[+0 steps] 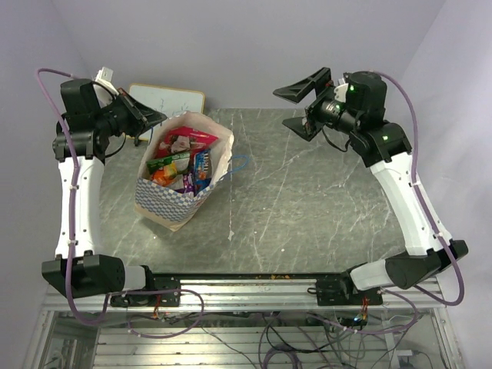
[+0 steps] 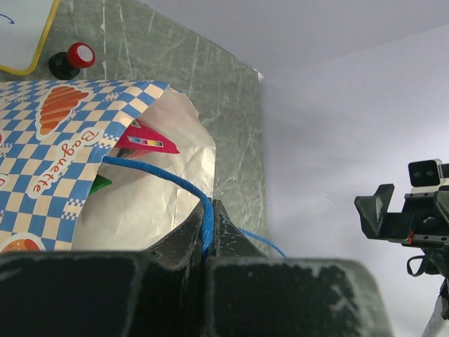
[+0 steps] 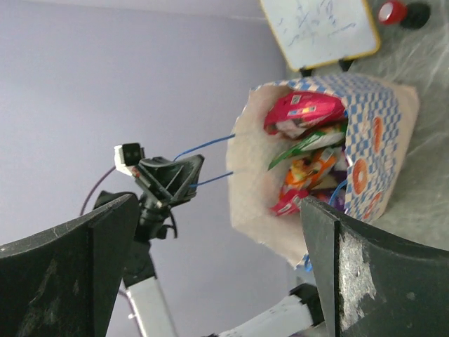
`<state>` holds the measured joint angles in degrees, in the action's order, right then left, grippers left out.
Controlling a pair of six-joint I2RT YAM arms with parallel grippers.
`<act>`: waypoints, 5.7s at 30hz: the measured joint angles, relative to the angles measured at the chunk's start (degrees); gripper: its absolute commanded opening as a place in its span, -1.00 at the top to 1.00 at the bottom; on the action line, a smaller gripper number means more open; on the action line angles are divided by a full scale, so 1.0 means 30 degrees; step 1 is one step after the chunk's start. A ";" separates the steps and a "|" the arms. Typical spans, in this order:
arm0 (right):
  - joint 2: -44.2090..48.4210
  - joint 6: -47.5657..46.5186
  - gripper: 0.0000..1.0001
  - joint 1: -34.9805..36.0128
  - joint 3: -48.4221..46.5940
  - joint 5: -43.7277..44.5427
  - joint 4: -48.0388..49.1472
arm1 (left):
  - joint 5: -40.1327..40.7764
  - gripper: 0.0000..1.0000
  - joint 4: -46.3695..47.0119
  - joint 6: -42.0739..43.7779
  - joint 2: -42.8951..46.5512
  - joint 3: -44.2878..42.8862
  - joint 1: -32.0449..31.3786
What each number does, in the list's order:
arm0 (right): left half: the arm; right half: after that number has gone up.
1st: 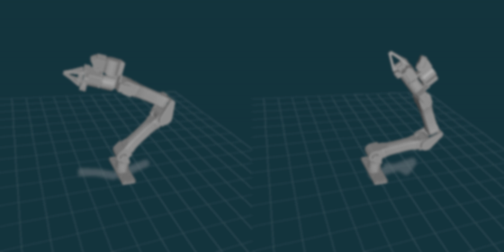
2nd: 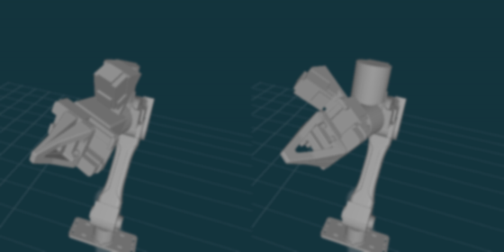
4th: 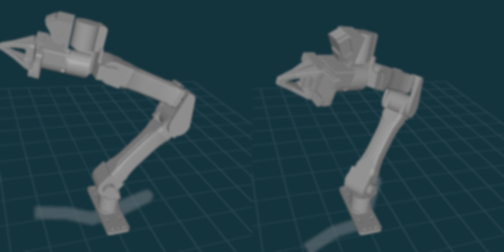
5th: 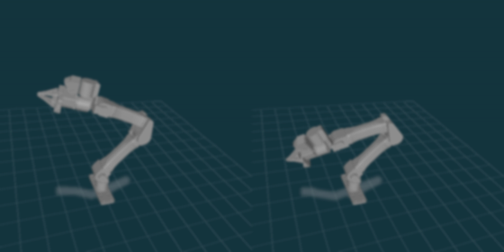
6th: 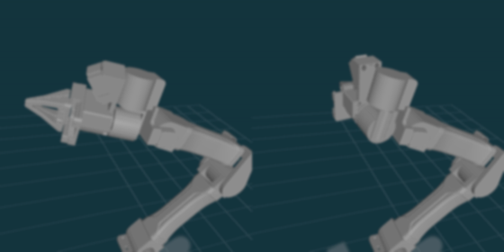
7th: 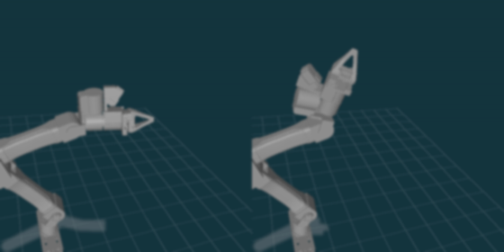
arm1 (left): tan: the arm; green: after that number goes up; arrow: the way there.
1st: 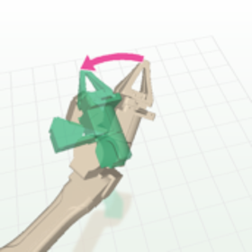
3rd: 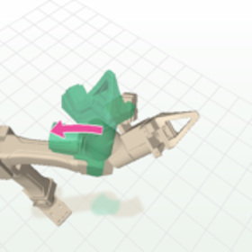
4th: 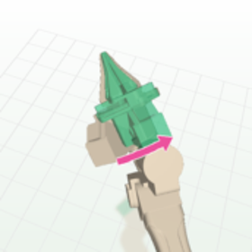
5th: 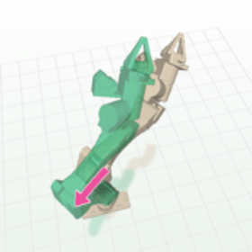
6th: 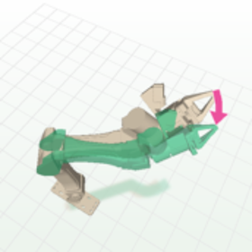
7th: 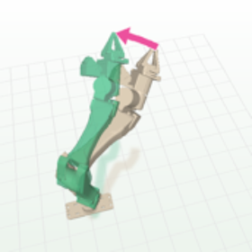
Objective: Take the snacks out of the paper bag
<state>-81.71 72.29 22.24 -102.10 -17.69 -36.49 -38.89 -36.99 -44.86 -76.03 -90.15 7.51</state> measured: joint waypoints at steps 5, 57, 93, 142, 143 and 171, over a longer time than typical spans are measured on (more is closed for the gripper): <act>-0.0036 0.1654 -1.00 -0.0124 0.0678 -0.0729 0.0408 | 0.0000 0.86 -0.0517 0.0561 -0.0175 -0.0306 0.0000; -0.1530 -1.3493 -1.00 0.5982 0.5253 0.5085 0.1239 | 0.3599 0.86 0.0022 -0.1413 0.2441 0.1180 -0.4860; -0.7045 -2.5973 -0.99 0.9500 0.0721 0.6972 0.3993 | 0.2346 0.86 0.0969 -0.0925 0.0714 0.0401 -0.4896; -1.0652 -2.9157 0.97 0.7883 0.1370 -0.0867 0.9304 | 0.1202 0.86 0.0998 -0.0488 0.0663 -0.0036 -0.3308; -1.0484 -2.9113 1.00 0.7883 0.1384 -0.0845 0.9173 | 0.1202 0.86 0.1013 -0.0561 0.0692 -0.0036 -0.3235; 0.2412 -2.3620 1.00 0.7956 0.4991 0.7504 0.8575 | 0.1333 0.86 0.0481 -0.0364 0.0714 -0.0153 -0.2900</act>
<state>-74.48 1.43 46.11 -87.13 4.82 -10.76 -34.89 -35.55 -45.95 -73.89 -90.61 -1.19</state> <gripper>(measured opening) 0.007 0.072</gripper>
